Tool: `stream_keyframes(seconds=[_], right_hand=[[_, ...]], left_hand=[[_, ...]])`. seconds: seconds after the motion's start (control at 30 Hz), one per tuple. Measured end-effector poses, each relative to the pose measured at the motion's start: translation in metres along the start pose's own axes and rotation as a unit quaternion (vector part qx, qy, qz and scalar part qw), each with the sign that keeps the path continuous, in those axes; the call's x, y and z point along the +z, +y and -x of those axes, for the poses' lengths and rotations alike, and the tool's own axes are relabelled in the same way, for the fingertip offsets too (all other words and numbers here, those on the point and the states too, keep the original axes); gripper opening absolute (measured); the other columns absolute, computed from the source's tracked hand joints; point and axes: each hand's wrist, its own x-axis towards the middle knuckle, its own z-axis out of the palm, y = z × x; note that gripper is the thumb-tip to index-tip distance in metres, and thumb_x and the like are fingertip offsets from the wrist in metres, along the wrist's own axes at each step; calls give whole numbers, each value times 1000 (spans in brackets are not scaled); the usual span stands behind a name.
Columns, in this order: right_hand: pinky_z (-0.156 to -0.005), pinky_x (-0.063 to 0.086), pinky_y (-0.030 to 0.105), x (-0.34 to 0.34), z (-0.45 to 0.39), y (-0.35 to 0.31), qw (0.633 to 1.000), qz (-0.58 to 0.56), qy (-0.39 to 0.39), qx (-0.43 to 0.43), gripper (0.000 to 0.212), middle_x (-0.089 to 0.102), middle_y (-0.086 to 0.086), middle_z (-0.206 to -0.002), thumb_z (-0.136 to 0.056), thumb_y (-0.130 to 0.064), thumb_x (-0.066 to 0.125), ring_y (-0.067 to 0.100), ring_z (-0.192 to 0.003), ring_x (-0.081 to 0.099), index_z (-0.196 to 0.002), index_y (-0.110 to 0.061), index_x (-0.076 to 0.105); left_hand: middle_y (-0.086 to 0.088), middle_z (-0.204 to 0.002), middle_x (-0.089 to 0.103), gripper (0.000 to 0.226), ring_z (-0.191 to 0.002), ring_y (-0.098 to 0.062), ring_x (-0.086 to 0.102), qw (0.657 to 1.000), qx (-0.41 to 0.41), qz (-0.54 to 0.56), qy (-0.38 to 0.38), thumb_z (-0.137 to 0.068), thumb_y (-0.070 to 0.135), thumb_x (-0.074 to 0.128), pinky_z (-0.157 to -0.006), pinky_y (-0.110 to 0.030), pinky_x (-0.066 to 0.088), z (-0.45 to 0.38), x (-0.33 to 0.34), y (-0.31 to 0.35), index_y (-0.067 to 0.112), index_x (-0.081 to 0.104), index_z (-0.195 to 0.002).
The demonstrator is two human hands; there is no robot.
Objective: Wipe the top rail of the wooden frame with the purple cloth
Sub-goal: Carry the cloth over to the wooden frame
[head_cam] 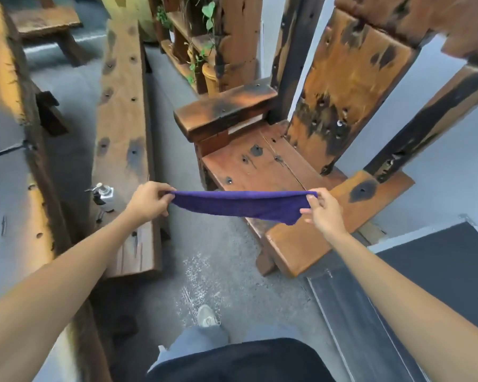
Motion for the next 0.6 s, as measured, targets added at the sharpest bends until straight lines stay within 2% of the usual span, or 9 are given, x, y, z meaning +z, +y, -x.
stream_keyframes(seconds=[0.07, 0.23, 0.37, 0.47, 0.53, 0.6], right_hand=[[-51, 55, 31, 8, -18, -16, 1000, -3, 17, -15, 12, 69, 9, -105, -107, -19, 45, 12, -71, 74, -108, -18, 57], [-48, 54, 31, 23, -89, -77, 995, -46, 88, -30, 12, 64, -1, -102, -107, -30, 40, 16, -79, 77, -106, -27, 52], [-53, 59, 34, 32, -161, -114, 984, -85, 142, -59, 16, 66, 1, -102, -107, -29, 43, 16, -79, 77, -97, -36, 53], [-53, 59, 32, 37, -225, -141, 974, -117, 180, -78, 11, 68, 3, -104, -106, -28, 44, 15, -79, 77, -106, -28, 54], [-54, 59, 31, 40, -258, -156, 967, -127, 205, -85, 10, 69, 1, -105, -106, -28, 45, 14, -80, 77, -108, -26, 55], [-53, 59, 27, 42, -304, -178, 955, -148, 243, -80, 11, 70, -2, -104, -106, -27, 46, 9, -80, 76, -103, -32, 56]], left_hand=[[-8, -76, 76, 20, -62, -20, 73, 1000, 0, 13, 16, -93, 9, 58, -76, -35, 60, -38, -11, 7, 10, 76, -103], [-20, -80, 75, 18, -64, -26, 74, 993, 2, 107, 39, -92, 4, 58, -74, -40, 62, -157, -40, 30, 6, 75, -98], [-26, -85, 73, 21, -72, -29, 75, 982, 16, 183, 48, -92, -2, 56, -69, -33, 62, -264, -54, 54, 9, 74, -94], [-15, -78, 73, 34, -66, -13, 73, 973, 43, 214, 71, -91, -4, 57, -67, -24, 60, -348, -68, 79, 23, 73, -80], [-3, -75, 73, 37, -73, -17, 74, 967, 52, 235, 85, -90, -2, 57, -77, -29, 59, -391, -73, 93, 29, 73, -77], [-1, -76, 75, 30, -77, -14, 75, 972, 75, 210, 78, -88, 3, 58, -81, -30, 59, -449, -86, 115, 26, 76, -81]])
